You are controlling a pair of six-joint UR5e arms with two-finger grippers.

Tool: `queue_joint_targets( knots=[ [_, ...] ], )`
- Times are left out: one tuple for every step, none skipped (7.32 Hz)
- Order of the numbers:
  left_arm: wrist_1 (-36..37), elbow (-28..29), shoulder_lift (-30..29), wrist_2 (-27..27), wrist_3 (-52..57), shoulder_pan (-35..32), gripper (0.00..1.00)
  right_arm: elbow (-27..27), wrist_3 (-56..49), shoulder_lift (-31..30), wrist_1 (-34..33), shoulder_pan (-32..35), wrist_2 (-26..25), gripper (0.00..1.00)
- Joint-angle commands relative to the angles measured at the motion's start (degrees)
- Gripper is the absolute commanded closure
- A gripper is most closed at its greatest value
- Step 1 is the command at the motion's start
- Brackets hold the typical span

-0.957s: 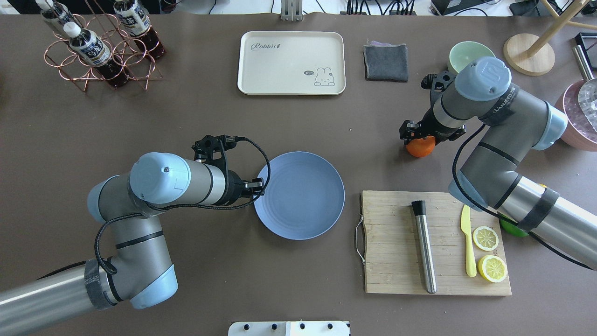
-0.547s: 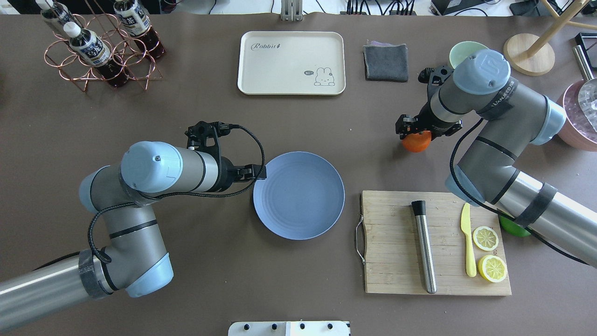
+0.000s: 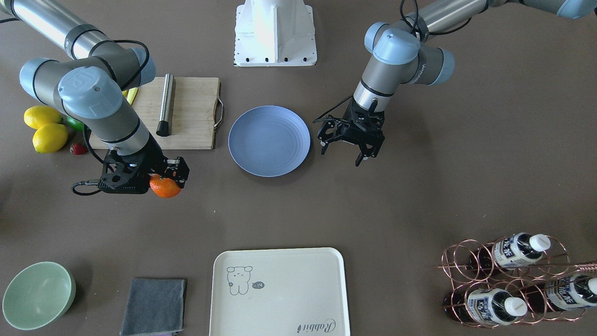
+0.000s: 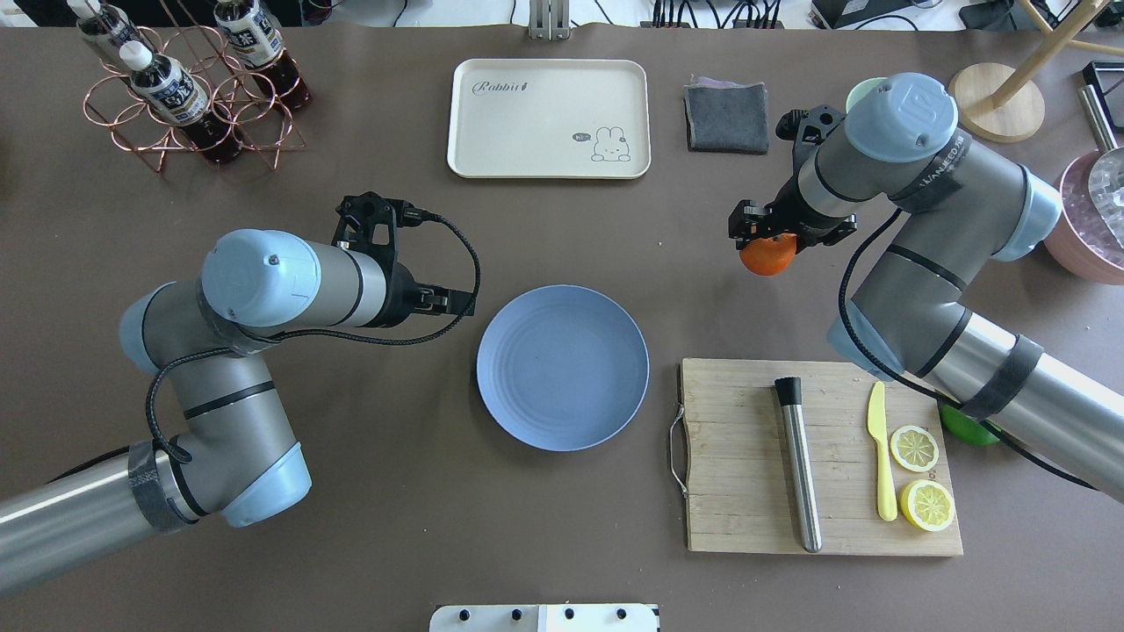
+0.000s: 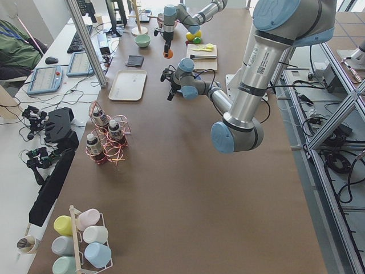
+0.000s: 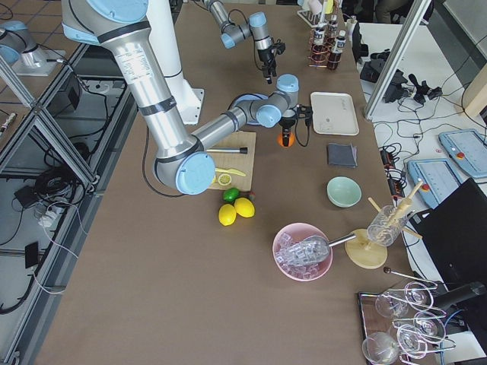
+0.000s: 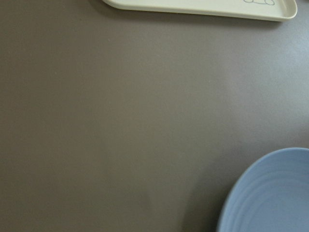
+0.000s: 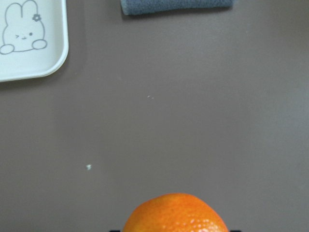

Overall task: Pick orange to plate
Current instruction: 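Carry the orange with the right gripper over the blue plate while the left gripper withdraws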

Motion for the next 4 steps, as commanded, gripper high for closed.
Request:
queue_joint_targets(
  knots=[
    [-0.03, -2.53, 2.39, 3.41, 2.96, -1.07, 0.02, 5.15, 6.37, 6.15, -9.92, -5.75, -4.28, 1.0],
    [0.23, -4.37, 5.96, 2.72, 3.31, -1.51, 0.02, 6.3, 8.23, 8.44, -12.47, -9.35, -7.63, 1.0],
    [0.67, -4.91, 7.74, -0.07, 6.53, -3.86, 0.02, 6.22, 9.2, 10.46, -13.8, -12.25, -9.4, 1.0],
    [2.33, -6.4, 9.67, -2.88, 10.3, -6.67, 0.02, 5.7, 9.3, 11.61, -13.99, -15.5, -13.42, 1.0]
  ],
)
